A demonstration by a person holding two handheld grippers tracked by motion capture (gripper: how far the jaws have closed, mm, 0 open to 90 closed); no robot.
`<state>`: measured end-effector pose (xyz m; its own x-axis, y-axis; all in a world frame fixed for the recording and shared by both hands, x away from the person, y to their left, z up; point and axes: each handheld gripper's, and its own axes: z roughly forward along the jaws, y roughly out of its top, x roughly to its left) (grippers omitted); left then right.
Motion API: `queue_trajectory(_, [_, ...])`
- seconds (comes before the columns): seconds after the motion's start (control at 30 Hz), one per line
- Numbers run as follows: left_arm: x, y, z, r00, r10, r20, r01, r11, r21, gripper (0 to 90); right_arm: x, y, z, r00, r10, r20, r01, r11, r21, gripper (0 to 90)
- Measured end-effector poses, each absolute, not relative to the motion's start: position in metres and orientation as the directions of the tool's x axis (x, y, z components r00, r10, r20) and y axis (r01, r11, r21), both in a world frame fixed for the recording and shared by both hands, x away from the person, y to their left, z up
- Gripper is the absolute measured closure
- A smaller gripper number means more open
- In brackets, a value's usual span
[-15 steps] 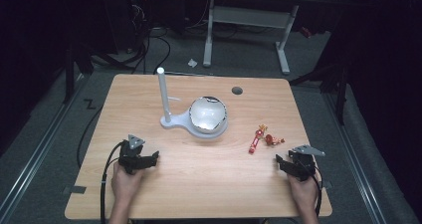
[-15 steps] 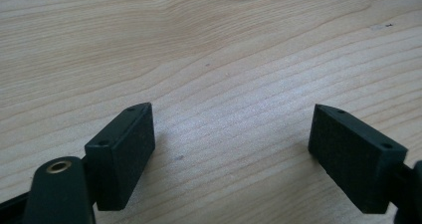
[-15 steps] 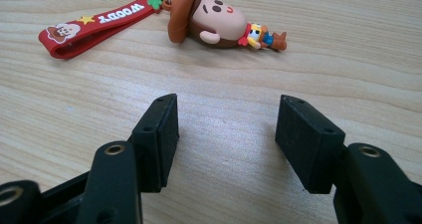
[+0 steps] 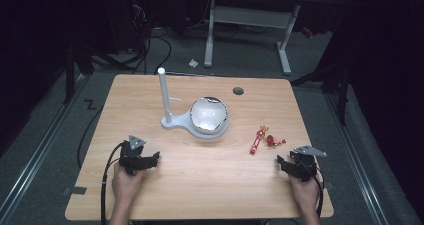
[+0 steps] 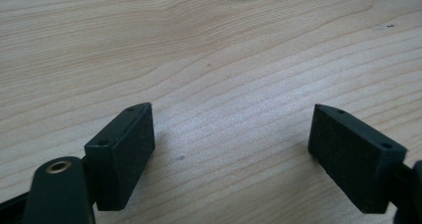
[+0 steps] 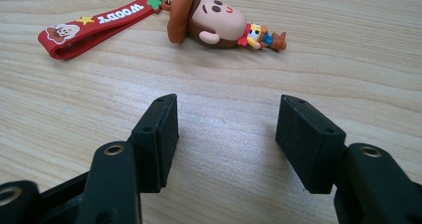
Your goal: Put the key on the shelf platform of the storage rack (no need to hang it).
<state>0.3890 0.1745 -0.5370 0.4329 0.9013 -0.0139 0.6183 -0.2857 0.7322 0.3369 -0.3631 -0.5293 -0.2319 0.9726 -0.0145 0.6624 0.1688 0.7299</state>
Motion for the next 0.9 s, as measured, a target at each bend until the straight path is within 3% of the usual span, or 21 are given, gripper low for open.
queue_trajectory(0.9, [0.3891, 0.1745, -0.5369, 0.433, 0.901, -0.014, 0.618, -0.286, 0.732, 18.7, 0.3361, -0.3610, -0.5291, -0.231, 0.973, -0.020, 0.661, 0.173, 0.730, 43.8])
